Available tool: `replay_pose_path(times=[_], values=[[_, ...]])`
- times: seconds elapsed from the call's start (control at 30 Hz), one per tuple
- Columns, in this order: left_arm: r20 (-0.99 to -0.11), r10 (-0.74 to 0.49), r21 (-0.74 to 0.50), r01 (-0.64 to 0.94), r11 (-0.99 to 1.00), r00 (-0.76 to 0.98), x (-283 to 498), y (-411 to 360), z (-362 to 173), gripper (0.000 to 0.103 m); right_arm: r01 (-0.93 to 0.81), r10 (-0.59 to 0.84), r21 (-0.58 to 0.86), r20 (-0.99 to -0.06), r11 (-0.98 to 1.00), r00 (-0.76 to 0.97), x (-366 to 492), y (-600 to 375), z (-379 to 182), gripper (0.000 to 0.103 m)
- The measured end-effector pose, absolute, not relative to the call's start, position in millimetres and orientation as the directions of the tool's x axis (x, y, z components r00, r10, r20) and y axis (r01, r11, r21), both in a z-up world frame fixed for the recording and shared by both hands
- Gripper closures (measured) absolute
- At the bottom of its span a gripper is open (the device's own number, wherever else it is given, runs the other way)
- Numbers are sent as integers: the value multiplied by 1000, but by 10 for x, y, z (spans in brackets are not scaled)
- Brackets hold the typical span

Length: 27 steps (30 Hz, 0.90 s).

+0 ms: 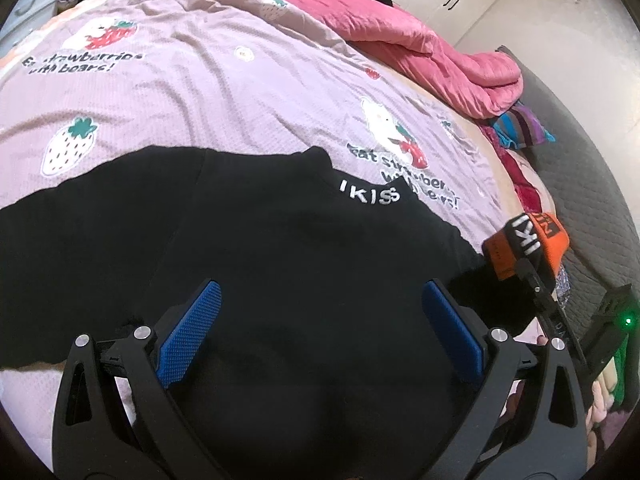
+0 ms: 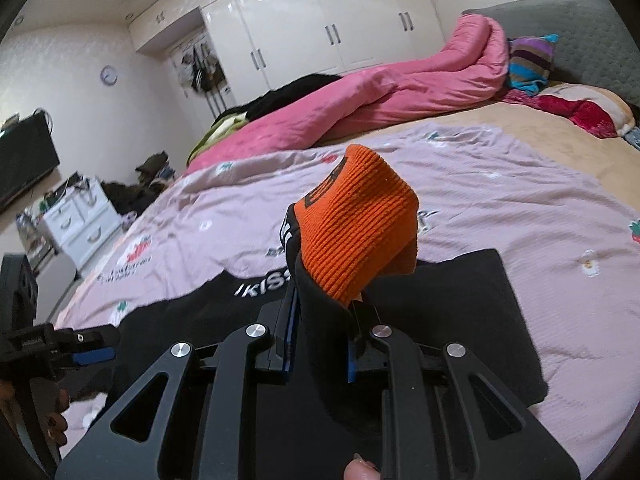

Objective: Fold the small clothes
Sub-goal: 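Carry the sock to the left tool while the left tool grasps it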

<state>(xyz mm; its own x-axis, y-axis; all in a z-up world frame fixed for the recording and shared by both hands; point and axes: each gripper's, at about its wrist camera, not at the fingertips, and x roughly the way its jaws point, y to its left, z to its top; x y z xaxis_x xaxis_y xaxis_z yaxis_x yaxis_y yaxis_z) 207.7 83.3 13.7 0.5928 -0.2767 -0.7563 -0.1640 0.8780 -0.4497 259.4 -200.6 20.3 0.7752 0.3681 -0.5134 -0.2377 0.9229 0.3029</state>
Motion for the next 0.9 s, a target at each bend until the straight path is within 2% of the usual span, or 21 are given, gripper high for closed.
replay_pose_path(times=[0.47, 0.6, 0.63, 0.77, 0.9], values=[[-773, -325, -504, -216, 836, 545, 2130, 921, -166, 9, -329, 393, 219, -595, 919, 701, 2583, -1381, -131, 83], [-773, -347, -525, -229, 819, 531, 2140, 944, -256, 9, -376, 428, 222, -621, 900, 657, 2554, -1223, -231, 69], [-773, -352, -530, -232, 816, 527, 2143, 946, -278, 9, -391, 442, 228, -625, 892, 643, 2542, -1196, -243, 61], [-756, -392, -571, -235, 787, 524, 2139, 988, -353, 9, -458, 504, 255, -637, 851, 582, 2461, -1101, -240, 44], [-738, -409, -599, -242, 763, 537, 2121, 1001, -422, 9, -505, 595, 341, -612, 793, 521, 2403, -1191, -159, 36]])
